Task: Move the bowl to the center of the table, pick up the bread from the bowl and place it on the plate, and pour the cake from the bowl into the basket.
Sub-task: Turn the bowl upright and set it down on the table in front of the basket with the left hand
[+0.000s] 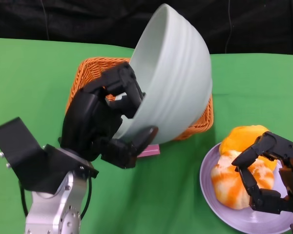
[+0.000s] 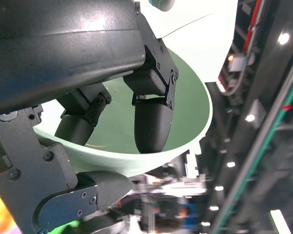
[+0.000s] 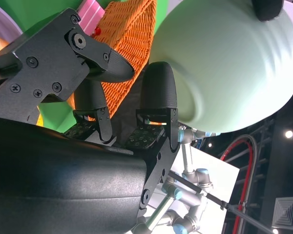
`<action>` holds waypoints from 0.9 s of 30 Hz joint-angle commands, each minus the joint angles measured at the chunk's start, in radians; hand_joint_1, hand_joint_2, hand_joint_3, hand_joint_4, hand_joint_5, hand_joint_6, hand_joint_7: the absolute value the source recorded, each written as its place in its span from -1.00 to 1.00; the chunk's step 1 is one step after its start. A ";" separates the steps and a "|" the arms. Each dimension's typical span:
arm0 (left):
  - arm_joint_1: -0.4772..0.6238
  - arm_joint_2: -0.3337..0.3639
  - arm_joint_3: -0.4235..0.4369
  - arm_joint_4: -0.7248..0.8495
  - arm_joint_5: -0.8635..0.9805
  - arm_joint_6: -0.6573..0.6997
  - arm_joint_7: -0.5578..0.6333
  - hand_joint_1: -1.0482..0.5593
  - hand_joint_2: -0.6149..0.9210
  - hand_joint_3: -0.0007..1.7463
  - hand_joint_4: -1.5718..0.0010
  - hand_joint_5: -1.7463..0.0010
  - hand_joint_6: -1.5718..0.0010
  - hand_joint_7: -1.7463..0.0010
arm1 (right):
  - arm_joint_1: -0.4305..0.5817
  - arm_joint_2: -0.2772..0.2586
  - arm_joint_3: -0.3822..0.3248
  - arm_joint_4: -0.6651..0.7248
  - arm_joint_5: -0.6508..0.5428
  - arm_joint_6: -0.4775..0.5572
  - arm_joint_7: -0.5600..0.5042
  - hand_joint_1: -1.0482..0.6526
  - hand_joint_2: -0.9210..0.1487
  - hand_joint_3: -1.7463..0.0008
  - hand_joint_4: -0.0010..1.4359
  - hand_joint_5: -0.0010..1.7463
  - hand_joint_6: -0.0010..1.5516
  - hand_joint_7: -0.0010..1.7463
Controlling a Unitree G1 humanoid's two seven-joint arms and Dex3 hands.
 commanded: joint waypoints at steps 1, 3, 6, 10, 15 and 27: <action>0.026 0.032 -0.012 -0.050 0.046 -0.049 0.023 0.12 0.27 0.59 -0.38 -1.00 -0.23 -0.90 | 0.000 -0.014 -0.008 0.004 0.016 0.000 0.004 0.08 0.00 -0.33 0.07 0.67 -0.03 0.39; 0.042 0.050 -0.024 -0.064 0.076 -0.085 0.021 0.12 0.30 0.61 -0.37 -1.00 -0.20 -0.90 | -0.001 -0.015 -0.007 0.005 0.019 0.002 0.007 0.09 0.00 -0.33 0.06 0.67 -0.03 0.39; 0.055 0.067 -0.033 -0.061 0.141 -0.166 0.041 0.11 0.30 0.66 -0.36 -1.00 -0.17 -0.93 | -0.004 -0.015 -0.008 0.008 0.016 0.002 0.006 0.10 0.00 -0.33 0.06 0.68 -0.03 0.39; 0.111 0.100 -0.046 -0.110 0.266 -0.264 0.092 0.11 0.24 0.77 -0.37 -1.00 -0.17 -0.93 | 0.002 -0.018 -0.010 0.010 0.024 0.002 0.010 0.10 0.00 -0.33 0.04 0.68 -0.04 0.39; 0.156 0.147 -0.055 -0.168 0.391 -0.318 0.141 0.07 0.22 0.84 -0.41 -1.00 -0.18 -0.99 | 0.004 -0.023 -0.013 0.009 0.029 0.001 0.014 0.14 0.00 -0.35 0.03 0.69 -0.05 0.38; 0.322 0.289 -0.046 -0.376 0.572 -0.259 0.139 0.11 -0.11 1.00 -0.38 -1.00 -0.16 -1.00 | -0.008 -0.022 -0.012 0.010 0.029 0.006 0.021 0.11 -0.02 -0.31 0.03 0.70 -0.05 0.39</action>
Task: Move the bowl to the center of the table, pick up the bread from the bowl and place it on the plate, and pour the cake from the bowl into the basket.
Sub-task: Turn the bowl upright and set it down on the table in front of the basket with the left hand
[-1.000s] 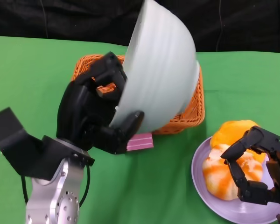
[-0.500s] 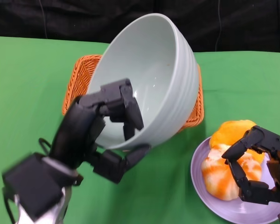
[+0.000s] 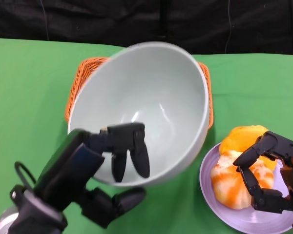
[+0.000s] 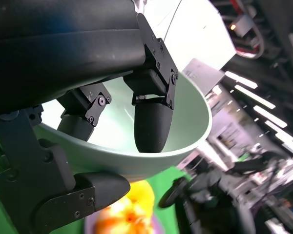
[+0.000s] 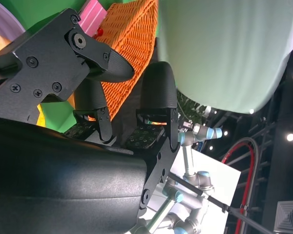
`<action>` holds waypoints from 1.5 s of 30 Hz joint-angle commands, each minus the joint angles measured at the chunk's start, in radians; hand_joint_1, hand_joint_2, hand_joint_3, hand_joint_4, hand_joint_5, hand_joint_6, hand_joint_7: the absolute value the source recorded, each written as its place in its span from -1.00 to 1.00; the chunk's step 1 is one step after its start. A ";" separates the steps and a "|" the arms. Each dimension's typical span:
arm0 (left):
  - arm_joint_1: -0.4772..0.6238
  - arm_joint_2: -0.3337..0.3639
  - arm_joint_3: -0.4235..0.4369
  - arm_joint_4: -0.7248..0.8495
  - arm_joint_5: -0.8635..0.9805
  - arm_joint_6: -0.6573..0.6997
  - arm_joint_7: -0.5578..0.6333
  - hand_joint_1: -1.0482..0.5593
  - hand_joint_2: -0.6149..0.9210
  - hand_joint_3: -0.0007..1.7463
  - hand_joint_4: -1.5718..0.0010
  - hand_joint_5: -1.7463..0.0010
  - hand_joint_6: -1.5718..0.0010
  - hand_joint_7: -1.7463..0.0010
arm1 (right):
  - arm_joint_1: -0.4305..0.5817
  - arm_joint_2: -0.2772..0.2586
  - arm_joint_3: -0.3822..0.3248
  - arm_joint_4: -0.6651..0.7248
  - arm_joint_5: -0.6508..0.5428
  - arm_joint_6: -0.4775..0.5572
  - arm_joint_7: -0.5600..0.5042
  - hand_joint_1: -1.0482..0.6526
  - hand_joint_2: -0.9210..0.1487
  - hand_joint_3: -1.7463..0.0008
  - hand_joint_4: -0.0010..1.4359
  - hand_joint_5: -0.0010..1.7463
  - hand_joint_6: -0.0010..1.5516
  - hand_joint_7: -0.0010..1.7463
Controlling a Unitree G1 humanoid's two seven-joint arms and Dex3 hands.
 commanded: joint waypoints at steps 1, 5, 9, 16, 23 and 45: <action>0.045 0.043 0.016 -0.069 0.051 0.006 0.016 0.07 -0.12 1.00 -0.37 -1.00 -0.14 -1.00 | -0.004 -0.012 -0.009 0.006 0.008 -0.001 0.000 0.11 -0.02 -0.31 0.03 0.70 -0.06 0.39; 0.083 0.076 0.027 -0.095 0.109 -0.024 0.035 0.02 -0.13 0.99 -0.35 -1.00 -0.11 -1.00 | -0.005 -0.012 -0.010 0.006 0.006 -0.002 -0.001 0.14 -0.01 -0.33 0.03 0.70 -0.06 0.40; 0.136 0.094 0.047 -0.121 0.180 -0.053 0.072 0.05 -0.05 0.94 -0.35 -1.00 -0.09 -1.00 | -0.003 -0.012 -0.011 0.005 0.006 -0.001 -0.002 0.15 0.01 -0.36 0.03 0.69 -0.06 0.40; 0.214 0.100 0.076 -0.144 0.251 -0.080 0.129 0.09 -0.01 0.90 -0.34 -1.00 -0.09 -1.00 | -0.003 -0.014 -0.011 0.001 0.016 0.000 0.005 0.19 0.01 -0.38 0.00 0.71 -0.07 0.41; 0.323 0.104 0.135 -0.116 0.359 -0.187 0.264 0.12 -0.01 0.87 -0.34 -1.00 -0.10 -1.00 | -0.001 -0.013 -0.012 -0.005 0.026 0.008 0.013 0.16 -0.02 -0.35 -0.01 0.73 -0.08 0.44; 0.409 0.131 0.236 0.043 0.640 -0.262 0.630 0.23 -0.05 0.78 -0.30 -1.00 -0.01 -1.00 | -0.007 -0.031 -0.021 -0.013 0.006 0.012 0.021 0.18 -0.01 -0.35 -0.03 0.68 -0.12 0.39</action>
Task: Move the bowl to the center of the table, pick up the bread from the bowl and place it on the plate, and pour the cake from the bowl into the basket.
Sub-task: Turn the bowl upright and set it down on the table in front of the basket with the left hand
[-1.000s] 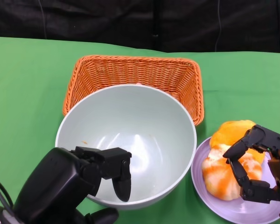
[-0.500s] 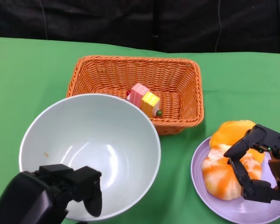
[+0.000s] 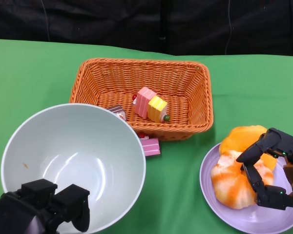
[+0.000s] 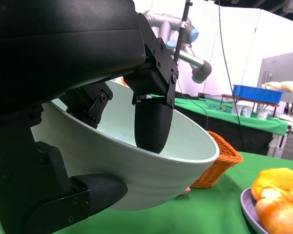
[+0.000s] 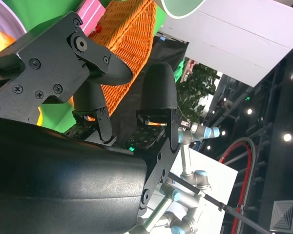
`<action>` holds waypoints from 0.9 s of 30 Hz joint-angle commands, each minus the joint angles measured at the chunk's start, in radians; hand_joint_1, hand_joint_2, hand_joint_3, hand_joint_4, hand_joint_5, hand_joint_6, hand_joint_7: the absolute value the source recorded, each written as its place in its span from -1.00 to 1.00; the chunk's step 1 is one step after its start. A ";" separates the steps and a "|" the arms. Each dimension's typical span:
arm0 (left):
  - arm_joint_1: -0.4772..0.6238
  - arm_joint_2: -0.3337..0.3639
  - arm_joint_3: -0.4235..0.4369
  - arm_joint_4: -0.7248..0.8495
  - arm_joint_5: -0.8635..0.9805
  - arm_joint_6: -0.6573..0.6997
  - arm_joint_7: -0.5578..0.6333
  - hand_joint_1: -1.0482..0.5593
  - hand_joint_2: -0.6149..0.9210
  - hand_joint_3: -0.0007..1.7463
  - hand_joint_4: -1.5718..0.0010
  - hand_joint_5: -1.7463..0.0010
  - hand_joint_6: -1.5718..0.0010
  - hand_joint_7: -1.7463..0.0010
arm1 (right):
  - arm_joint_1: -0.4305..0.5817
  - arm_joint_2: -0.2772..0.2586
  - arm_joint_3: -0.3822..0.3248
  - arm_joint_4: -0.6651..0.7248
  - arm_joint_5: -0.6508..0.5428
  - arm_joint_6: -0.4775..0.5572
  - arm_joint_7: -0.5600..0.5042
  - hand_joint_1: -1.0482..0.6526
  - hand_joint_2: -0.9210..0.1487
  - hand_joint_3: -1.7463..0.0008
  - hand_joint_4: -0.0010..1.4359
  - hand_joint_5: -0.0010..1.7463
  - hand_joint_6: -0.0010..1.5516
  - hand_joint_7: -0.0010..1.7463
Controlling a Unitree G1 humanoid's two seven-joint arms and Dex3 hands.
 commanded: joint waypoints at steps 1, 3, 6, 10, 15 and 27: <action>0.013 0.021 0.024 0.020 0.025 -0.004 0.068 0.23 -0.05 0.78 -0.31 -1.00 -0.03 -1.00 | 0.004 -0.017 -0.006 -0.013 -0.011 0.004 -0.001 0.19 0.02 -0.36 -0.03 0.68 -0.12 0.39; 0.016 0.025 0.026 0.028 0.031 -0.001 0.088 0.22 -0.08 0.82 -0.32 -1.00 -0.05 -1.00 | 0.004 -0.017 -0.005 -0.014 -0.014 0.003 -0.004 0.21 0.04 -0.38 -0.02 0.67 -0.11 0.38; 0.021 0.023 0.040 0.041 0.065 0.009 0.144 0.21 -0.09 0.82 -0.33 -1.00 -0.07 -1.00 | 0.003 -0.018 -0.004 -0.018 -0.015 0.006 -0.002 0.22 0.03 -0.38 -0.01 0.66 -0.11 0.36; 0.016 0.032 0.040 0.067 0.080 0.023 0.187 0.23 -0.06 0.81 -0.34 -1.00 -0.07 -1.00 | -0.001 -0.018 -0.004 -0.016 -0.014 0.013 0.000 0.22 -0.02 -0.33 -0.02 0.67 -0.11 0.35; 0.013 0.045 0.030 0.097 0.081 0.036 0.202 0.23 -0.09 0.81 -0.35 -1.00 -0.09 -1.00 | 0.000 -0.018 -0.003 -0.016 -0.011 0.016 0.001 0.22 -0.04 -0.31 -0.03 0.67 -0.10 0.35; 0.006 0.074 0.008 0.150 0.035 0.041 0.194 0.23 -0.11 0.86 -0.35 -1.00 -0.10 -1.00 | 0.000 -0.019 -0.003 -0.013 -0.008 0.014 0.006 0.25 -0.01 -0.38 -0.04 0.67 -0.10 0.35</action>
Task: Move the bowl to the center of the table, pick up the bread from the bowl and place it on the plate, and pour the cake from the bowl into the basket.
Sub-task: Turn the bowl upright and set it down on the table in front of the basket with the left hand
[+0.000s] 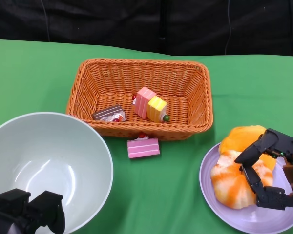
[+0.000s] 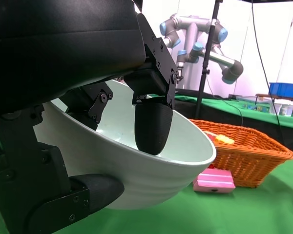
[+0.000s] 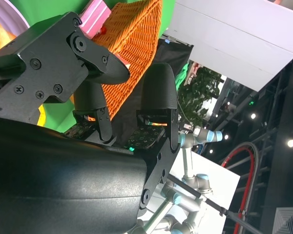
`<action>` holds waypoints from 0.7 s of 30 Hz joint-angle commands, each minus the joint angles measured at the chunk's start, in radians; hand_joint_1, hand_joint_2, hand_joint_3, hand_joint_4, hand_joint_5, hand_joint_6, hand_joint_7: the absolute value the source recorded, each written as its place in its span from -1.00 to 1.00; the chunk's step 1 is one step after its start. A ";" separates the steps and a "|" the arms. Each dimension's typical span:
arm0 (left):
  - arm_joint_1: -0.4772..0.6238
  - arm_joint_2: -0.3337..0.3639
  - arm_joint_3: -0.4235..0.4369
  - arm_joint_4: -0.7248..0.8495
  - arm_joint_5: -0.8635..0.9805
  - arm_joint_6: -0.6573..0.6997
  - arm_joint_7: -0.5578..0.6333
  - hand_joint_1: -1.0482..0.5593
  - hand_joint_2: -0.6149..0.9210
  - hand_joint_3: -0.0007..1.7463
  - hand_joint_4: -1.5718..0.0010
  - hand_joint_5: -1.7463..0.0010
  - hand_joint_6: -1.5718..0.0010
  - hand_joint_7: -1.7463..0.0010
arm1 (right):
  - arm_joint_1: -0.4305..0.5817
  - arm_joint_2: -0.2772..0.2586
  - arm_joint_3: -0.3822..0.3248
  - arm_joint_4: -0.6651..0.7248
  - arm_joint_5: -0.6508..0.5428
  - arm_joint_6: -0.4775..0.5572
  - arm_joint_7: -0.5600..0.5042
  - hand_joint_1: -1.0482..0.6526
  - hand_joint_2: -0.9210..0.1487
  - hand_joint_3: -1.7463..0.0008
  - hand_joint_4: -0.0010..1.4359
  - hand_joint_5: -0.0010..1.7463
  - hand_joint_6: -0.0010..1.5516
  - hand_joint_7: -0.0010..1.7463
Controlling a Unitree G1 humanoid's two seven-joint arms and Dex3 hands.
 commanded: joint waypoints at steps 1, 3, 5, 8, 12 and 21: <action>-0.006 0.022 -0.003 0.002 -0.020 0.002 0.017 0.23 -0.11 0.86 -0.35 -1.00 -0.10 -1.00 | -0.001 -0.014 -0.003 -0.007 0.009 0.003 0.002 0.26 -0.01 -0.39 -0.04 0.67 -0.10 0.35; -0.009 0.026 -0.007 0.010 -0.031 0.002 0.009 0.22 -0.11 0.87 -0.34 -1.00 -0.09 -1.00 | 0.000 -0.013 -0.004 -0.008 0.006 0.003 0.001 0.26 -0.01 -0.40 -0.04 0.67 -0.10 0.35; -0.015 0.031 -0.013 0.024 -0.046 0.002 0.001 0.22 -0.09 0.87 -0.33 -1.00 -0.09 -1.00 | 0.001 -0.014 -0.003 -0.010 0.004 0.008 0.002 0.29 0.00 -0.42 -0.04 0.67 -0.11 0.35; -0.018 0.037 -0.019 0.030 -0.055 0.007 0.000 0.21 -0.09 0.87 -0.33 -1.00 -0.08 -1.00 | 0.004 -0.014 -0.003 -0.014 0.001 0.011 0.000 0.32 0.03 -0.46 -0.05 0.67 -0.11 0.35; -0.023 0.038 -0.027 0.039 -0.073 0.012 -0.002 0.20 -0.09 0.87 -0.33 -1.00 -0.08 -1.00 | 0.006 -0.012 -0.002 -0.019 -0.001 0.014 -0.001 0.34 0.06 -0.50 -0.05 0.68 -0.10 0.36; -0.055 0.055 -0.040 0.100 -0.097 0.025 -0.003 0.27 -0.09 0.85 -0.30 -1.00 -0.07 -1.00 | 0.005 -0.012 0.001 -0.014 -0.002 0.008 0.001 0.33 0.06 -0.50 -0.04 0.67 -0.11 0.36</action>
